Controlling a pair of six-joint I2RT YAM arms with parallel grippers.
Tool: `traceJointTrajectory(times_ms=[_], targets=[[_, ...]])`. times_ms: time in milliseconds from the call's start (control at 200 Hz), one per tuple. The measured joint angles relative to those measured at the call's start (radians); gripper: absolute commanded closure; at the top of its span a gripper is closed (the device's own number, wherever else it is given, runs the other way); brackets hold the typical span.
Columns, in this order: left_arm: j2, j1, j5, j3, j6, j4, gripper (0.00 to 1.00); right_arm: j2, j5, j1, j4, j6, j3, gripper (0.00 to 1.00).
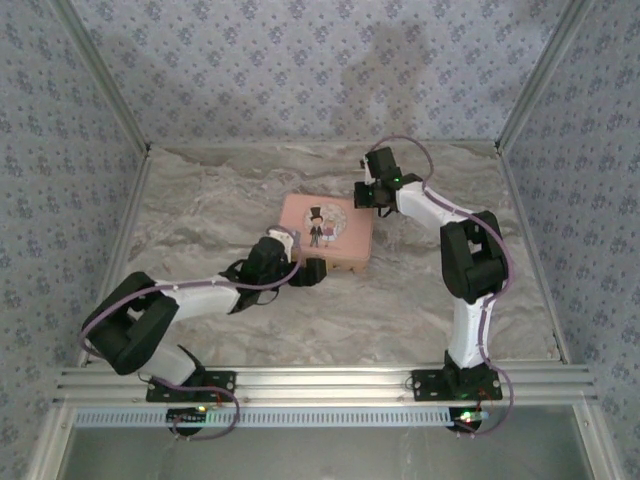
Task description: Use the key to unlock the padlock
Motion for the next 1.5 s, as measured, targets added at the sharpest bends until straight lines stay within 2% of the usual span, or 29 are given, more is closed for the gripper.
traceJointTrajectory(times_ms=[120,280,410,750,944,1254,1499], targets=[[0.035,-0.05,-0.029,-0.039,0.023,0.095,0.02,0.0,0.0,0.008,0.002,-0.002,-0.002,1.0],[0.109,-0.06,-0.059,-0.042,0.044,0.217,0.02,-0.006,0.0,0.011,0.017,-0.002,-0.014,1.0],[0.156,-0.07,-0.07,-0.041,0.066,0.267,0.02,-0.006,0.005,0.011,0.037,-0.002,-0.023,1.0],[0.255,-0.08,-0.058,0.001,0.115,0.338,0.11,-0.008,0.031,0.0,0.085,-0.01,-0.042,1.0],[0.3,-0.079,0.043,0.014,0.124,0.412,0.2,-0.019,0.043,-0.002,0.094,-0.017,-0.058,1.0],[0.328,-0.053,0.206,0.025,0.084,0.481,0.18,-0.026,0.046,0.0,0.092,-0.018,-0.063,1.0],[0.333,-0.031,0.241,0.009,0.039,0.526,0.16,-0.034,0.052,0.002,0.094,-0.018,-0.074,1.0]])
